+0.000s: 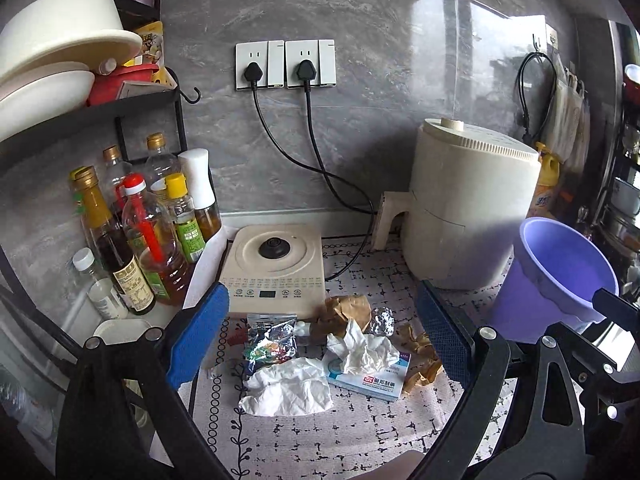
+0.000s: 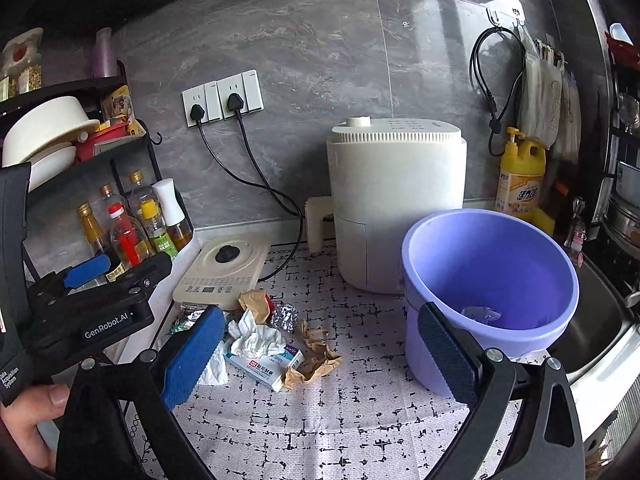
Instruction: Collect trash
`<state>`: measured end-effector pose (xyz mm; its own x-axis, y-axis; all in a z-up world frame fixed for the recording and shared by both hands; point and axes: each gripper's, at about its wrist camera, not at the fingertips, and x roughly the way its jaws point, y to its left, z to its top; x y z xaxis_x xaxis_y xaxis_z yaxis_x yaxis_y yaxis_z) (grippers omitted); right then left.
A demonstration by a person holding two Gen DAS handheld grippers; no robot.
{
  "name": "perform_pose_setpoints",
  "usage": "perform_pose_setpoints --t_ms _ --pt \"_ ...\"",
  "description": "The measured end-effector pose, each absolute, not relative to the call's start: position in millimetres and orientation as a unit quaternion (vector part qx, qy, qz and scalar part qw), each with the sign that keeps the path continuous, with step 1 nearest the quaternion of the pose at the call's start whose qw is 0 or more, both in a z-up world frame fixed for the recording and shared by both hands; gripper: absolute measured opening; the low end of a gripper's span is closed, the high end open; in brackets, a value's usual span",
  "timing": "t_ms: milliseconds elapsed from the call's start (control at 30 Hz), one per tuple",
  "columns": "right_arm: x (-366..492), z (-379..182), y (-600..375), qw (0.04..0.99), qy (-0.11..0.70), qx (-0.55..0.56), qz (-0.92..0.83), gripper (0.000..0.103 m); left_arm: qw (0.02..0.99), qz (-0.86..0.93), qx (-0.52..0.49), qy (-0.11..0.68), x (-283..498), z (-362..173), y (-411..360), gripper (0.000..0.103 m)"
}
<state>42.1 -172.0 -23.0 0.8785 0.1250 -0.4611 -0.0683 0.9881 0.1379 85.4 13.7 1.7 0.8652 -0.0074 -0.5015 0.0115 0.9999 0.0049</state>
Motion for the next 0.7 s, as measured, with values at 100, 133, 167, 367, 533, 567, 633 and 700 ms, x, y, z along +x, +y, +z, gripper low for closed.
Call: perform_pose_setpoints --t_ms 100,133,167,367,533,567,633,700 --pt "45 -26 -165 0.965 0.248 0.056 0.061 0.095 0.964 0.007 0.001 0.264 80 -2 23 0.093" --pt "46 -28 -163 0.964 0.251 0.055 0.063 0.095 0.964 0.01 -0.001 0.266 79 -4 25 0.093" --pt "47 -30 -162 0.964 0.254 0.053 0.065 0.095 0.963 0.014 -0.003 0.27 78 -7 28 0.093" --pt "54 -43 -155 0.957 0.272 0.052 0.081 0.095 0.955 0.035 -0.006 0.293 77 -24 39 0.093" --pt "61 -63 -149 0.951 0.294 0.041 0.089 0.086 0.95 0.062 -0.002 0.306 74 -43 44 0.092" --pt "63 -68 -148 0.949 0.3 0.04 0.091 0.085 0.948 0.063 -0.006 0.312 74 -48 46 0.092" --pt "65 -77 -148 0.945 0.311 0.039 0.094 0.082 0.944 0.064 -0.01 0.323 75 -56 49 0.092" --pt "67 -85 -148 0.941 0.321 0.04 0.096 0.079 0.941 0.066 -0.009 0.331 77 -65 51 0.092"
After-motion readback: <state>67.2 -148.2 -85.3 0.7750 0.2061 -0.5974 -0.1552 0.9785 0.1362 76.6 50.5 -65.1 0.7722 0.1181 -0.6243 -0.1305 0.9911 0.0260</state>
